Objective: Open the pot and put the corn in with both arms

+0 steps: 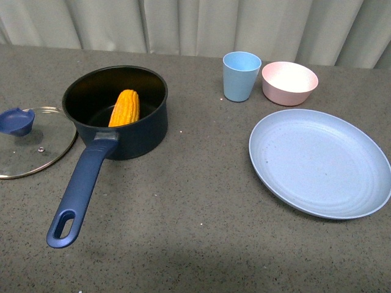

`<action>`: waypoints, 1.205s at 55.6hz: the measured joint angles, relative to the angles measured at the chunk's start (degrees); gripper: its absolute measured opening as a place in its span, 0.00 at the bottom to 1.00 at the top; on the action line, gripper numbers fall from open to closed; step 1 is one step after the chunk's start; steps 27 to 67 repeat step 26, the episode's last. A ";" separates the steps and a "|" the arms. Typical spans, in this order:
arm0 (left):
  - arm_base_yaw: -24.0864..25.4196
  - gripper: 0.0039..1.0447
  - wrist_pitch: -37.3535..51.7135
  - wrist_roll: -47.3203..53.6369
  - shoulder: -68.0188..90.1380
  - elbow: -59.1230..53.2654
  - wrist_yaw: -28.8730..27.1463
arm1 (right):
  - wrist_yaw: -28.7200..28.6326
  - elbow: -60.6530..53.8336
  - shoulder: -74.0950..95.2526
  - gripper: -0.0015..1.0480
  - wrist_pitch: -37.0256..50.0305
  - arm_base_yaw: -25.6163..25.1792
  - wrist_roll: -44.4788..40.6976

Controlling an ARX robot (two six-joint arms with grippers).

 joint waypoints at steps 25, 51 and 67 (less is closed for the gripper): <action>0.00 0.94 0.00 0.00 0.00 0.00 0.00 | 0.00 0.00 0.00 0.91 0.00 0.00 0.00; 0.00 0.94 0.00 0.00 0.00 0.00 -0.02 | 0.00 0.00 0.00 0.91 0.00 0.00 0.00; 0.00 0.94 0.00 0.00 0.00 0.00 -0.02 | 0.00 0.00 0.00 0.91 0.00 0.00 0.00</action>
